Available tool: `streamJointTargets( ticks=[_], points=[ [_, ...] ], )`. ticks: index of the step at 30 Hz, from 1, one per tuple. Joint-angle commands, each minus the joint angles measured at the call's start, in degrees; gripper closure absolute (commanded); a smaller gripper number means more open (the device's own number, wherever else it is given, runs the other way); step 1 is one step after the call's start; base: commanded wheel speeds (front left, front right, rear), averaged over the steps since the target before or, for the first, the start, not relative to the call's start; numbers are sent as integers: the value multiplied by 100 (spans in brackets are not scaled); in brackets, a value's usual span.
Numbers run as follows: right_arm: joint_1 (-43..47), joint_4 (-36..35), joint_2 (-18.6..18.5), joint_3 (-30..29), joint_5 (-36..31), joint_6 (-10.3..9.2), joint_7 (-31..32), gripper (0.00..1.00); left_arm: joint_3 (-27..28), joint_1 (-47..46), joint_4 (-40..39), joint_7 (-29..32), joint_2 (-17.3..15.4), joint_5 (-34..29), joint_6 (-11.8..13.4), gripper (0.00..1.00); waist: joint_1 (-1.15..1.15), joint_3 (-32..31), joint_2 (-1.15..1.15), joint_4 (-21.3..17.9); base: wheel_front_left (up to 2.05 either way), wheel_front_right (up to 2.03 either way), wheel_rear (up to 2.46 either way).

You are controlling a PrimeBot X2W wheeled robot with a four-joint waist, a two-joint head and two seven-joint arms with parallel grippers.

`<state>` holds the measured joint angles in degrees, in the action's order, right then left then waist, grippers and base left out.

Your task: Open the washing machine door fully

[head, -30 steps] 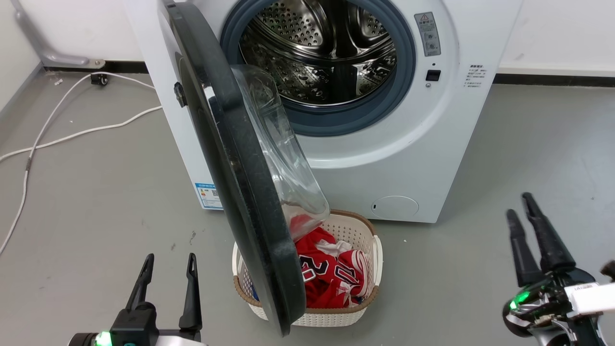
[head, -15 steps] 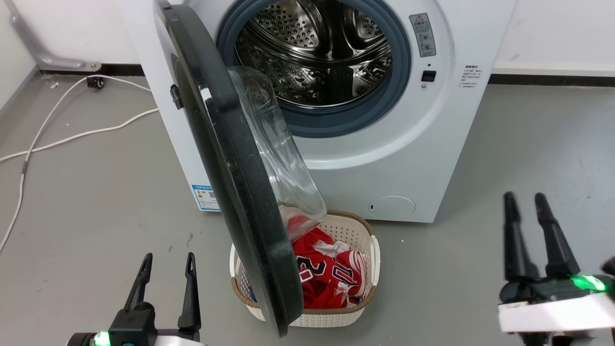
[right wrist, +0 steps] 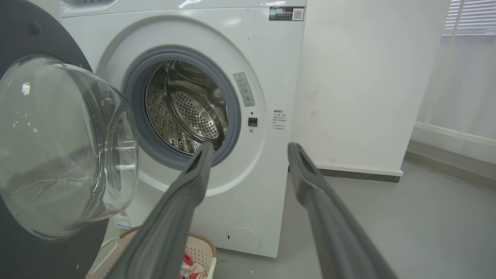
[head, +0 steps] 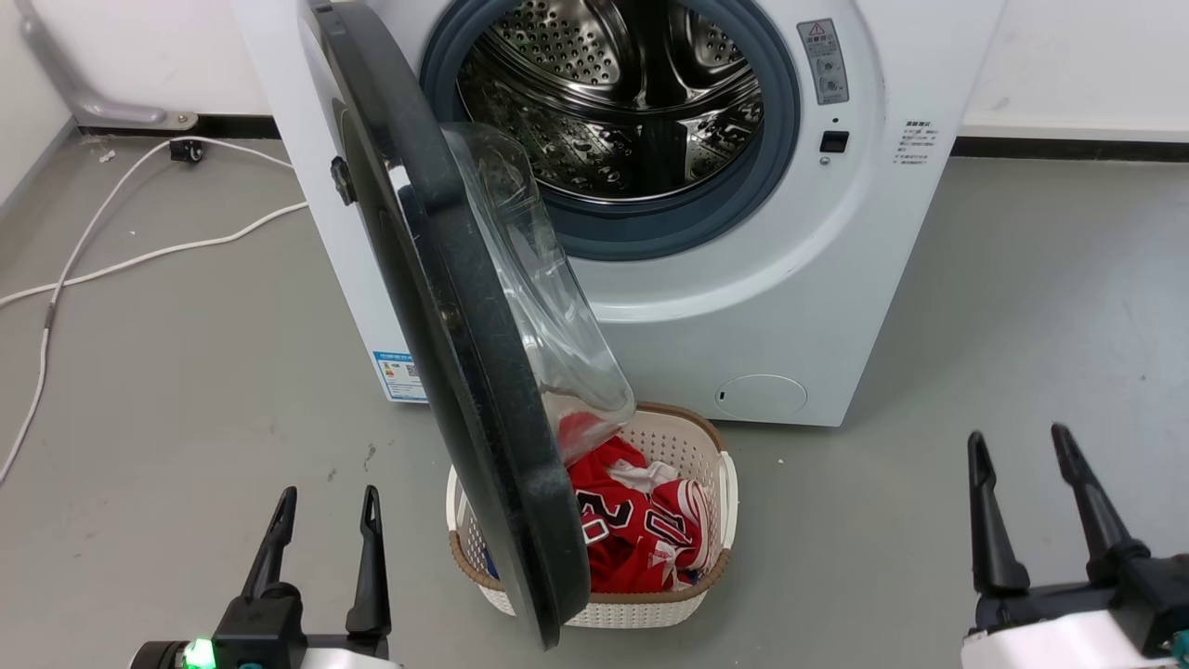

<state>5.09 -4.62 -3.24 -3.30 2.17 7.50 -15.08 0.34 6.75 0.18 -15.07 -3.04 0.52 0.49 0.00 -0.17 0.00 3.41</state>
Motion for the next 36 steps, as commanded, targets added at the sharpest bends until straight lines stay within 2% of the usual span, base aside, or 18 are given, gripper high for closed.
streamJointTargets(
  ticks=[1, 9, 20, 21, 22, 23, 30, 36],
  points=[
    [99, 82, 32, -38, -73, -1, -11, 0, -2, -15, -19, -16, 0, -32, 6, 0, 0, 4, 0, -2, 0, 0, 0],
    [314, 485, 44, -87, -11, -1, -11, 0, -22, -21, -50, -16, -29, -70, 42, 0, 0, 12, 0, -9, 0, 0, 0],
    [392, 593, 44, -30, 46, -1, -12, 0, -48, -10, -36, -16, -78, -79, 121, 0, 0, -2, 0, 18, 0, 0, 0],
    [396, 597, 44, -30, 50, -1, -12, 0, -43, -12, -36, -16, -92, -92, 142, 42, 0, -6, 0, 24, 0, 0, 0],
    [398, 600, 44, -32, 59, -1, -12, 0, -40, -12, -39, -16, -101, -105, 171, 90, 0, -9, 0, 29, 0, 0, 0],
    [393, 610, 44, -35, 66, -1, -12, 0, -45, -8, -34, -16, -102, -100, 176, 100, 0, -12, 0, 34, 0, 0, 0],
    [312, 690, 43, -42, 78, -1, -12, 0, 38, 9, -52, -16, -140, 9, 186, 100, 0, -24, 0, 40, 0, 0, 0],
    [261, 768, 44, -60, 124, -1, -12, 0, 165, -153, -539, -16, -182, -31, 248, 100, 0, -41, 0, 38, 0, 0, 0]
  ],
)
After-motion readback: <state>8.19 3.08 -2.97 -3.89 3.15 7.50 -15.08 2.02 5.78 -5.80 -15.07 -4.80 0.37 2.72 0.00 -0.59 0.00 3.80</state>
